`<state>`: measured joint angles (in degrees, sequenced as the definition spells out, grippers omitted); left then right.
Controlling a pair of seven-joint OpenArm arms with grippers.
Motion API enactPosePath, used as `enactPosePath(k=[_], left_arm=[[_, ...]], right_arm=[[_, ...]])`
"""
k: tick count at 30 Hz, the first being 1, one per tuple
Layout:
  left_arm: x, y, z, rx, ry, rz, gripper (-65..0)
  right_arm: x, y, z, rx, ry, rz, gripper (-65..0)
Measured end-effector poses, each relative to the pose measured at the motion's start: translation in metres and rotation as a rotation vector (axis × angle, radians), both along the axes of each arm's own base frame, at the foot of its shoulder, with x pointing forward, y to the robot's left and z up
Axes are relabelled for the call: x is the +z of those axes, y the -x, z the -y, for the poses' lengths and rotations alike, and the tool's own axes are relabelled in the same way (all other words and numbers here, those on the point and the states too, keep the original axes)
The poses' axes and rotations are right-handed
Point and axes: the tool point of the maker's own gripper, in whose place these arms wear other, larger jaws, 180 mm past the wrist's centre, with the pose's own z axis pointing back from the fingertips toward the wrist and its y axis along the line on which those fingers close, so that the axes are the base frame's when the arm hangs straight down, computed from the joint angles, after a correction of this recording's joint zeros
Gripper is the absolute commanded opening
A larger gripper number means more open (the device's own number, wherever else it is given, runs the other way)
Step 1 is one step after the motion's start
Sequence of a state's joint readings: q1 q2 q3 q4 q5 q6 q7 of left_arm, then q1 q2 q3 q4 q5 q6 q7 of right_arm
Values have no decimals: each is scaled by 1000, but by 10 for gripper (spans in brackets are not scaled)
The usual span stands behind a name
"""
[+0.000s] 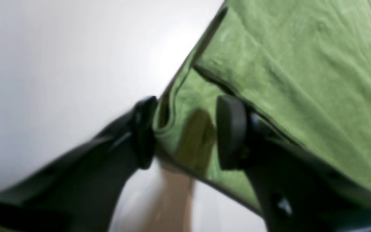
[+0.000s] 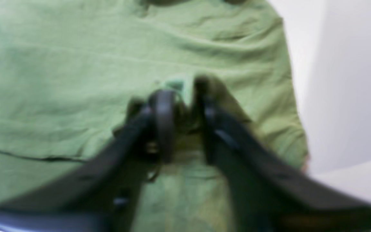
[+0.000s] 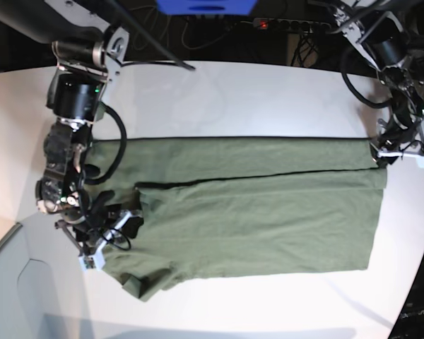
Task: Layout the t-shirt on the table in an organized manner, then fold the t-shirt properly
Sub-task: 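Regrasp the folded edge with both grippers and straighten it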
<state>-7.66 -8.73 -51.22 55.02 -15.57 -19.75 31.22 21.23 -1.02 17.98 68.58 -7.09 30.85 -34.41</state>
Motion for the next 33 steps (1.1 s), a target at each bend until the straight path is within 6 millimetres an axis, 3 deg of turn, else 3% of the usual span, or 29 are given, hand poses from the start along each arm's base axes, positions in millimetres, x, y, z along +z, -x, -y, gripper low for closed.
enactPosePath(k=[4,10,16,19,23,28,33], left_arm=[[1,-2,0,0,0,3,-334],[1,-3,2,-2,1,4,-341],[-1,-2,3,-7,3,-8,-542],[-4,1,4,-10,5,-18,-650],[-3,1,4,-10,7,-18,-649],[-3,1,4,-10,6,-19,-650],[-3,1,3,-10,6,-19,-650]], right_arm=[[0,8,11,-16,21,5,-280],[12,39,37,-40,113,51,-272],[-25,90,61,-36,182,-62,-270],[-36,104,67,-34,195,-97,-270],[-44,106,77,-32,202,-114,-270],[-76,128,93,-39,206,-231,-270],[-89,133,89,-37,181,-260,-277]])
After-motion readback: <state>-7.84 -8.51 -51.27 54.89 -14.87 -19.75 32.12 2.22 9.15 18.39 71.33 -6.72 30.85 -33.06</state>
